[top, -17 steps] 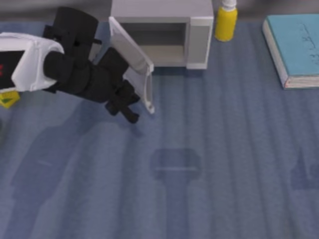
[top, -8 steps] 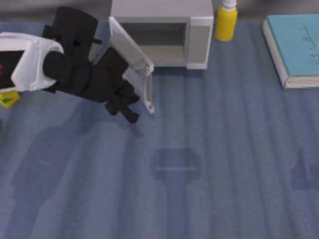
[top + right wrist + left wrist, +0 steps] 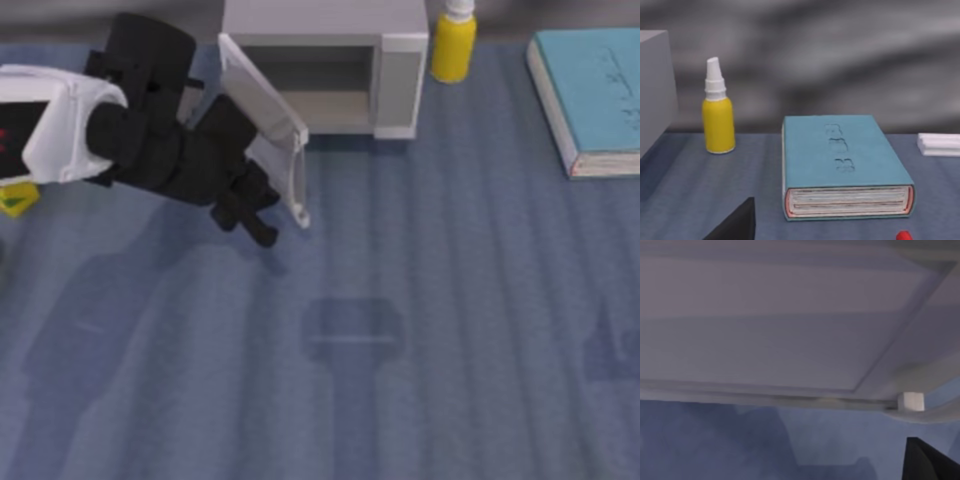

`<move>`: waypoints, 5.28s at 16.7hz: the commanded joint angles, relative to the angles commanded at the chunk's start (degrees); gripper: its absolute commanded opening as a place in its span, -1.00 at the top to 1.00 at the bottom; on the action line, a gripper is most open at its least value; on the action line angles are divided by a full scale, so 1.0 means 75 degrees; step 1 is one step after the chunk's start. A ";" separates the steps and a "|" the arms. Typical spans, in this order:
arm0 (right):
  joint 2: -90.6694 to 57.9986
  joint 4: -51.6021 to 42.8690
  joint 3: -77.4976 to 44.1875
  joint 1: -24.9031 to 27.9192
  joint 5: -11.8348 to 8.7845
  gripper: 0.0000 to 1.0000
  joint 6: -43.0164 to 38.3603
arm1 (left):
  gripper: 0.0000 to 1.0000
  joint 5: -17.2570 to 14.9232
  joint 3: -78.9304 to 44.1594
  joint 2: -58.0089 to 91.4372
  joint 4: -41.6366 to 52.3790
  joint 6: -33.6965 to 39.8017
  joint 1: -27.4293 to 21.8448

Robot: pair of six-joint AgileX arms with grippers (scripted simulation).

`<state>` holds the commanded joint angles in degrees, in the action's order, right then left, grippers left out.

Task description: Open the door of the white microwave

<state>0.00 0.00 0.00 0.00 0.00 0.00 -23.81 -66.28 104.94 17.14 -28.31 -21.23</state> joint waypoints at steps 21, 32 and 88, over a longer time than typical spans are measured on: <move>0.0000 0.0000 0.0000 0.0000 0.0000 -1.00 0.0000 | -1.00 0.0001 0.0000 0.0001 -0.0001 0.0001 -0.0006; 0.0000 0.0000 0.0000 0.0000 0.0000 -1.00 0.0000 | -1.00 0.0253 0.0532 -0.1829 0.1147 0.0385 -0.0261; 0.0000 0.0000 0.0000 0.0000 0.0000 -1.00 0.0000 | -0.55 0.7442 -0.7050 0.3075 0.6828 1.2694 -0.2469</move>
<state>0.00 0.00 0.00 0.00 0.00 0.00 32.01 -119.16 128.00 68.35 66.89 -39.75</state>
